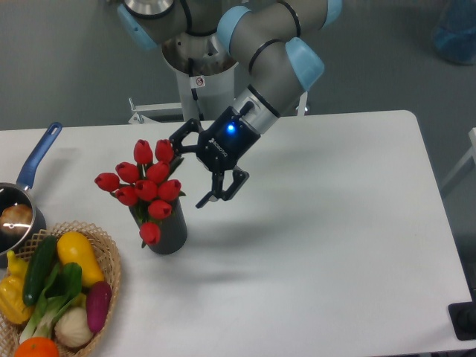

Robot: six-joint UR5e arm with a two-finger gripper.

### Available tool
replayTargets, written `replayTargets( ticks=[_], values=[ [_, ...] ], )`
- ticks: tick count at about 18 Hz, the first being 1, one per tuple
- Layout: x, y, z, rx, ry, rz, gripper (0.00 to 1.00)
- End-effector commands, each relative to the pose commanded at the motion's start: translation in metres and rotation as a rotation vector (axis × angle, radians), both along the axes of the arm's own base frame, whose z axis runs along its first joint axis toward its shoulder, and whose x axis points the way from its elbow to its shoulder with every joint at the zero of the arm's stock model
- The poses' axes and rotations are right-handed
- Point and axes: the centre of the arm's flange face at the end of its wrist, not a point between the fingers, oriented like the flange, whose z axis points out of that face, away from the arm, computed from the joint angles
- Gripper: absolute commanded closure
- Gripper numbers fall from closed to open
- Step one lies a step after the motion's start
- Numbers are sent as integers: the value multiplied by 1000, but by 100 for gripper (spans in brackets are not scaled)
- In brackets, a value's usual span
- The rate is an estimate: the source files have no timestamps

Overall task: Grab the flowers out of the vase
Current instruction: 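Close the gripper around the tulip stems above the vase rim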

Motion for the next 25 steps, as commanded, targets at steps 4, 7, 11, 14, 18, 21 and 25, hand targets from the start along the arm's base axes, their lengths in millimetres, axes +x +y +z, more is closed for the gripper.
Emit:
replayTargets(
  ticks=[4, 7, 11, 14, 18, 21, 25],
  values=[
    [2, 0, -3, -12, -11, -4, 0],
    [7, 8, -8, -9, -8, -29, 0],
    [7, 14, -17, 14, 22, -75, 19],
    [7, 14, -17, 22, 42, -88, 47],
    [8, 13, -12, 27, 53, -88, 100],
    [7, 11, -3, 36, 72, -84, 100],
    [5, 9, 13, 52, 93, -73, 100]
  ],
)
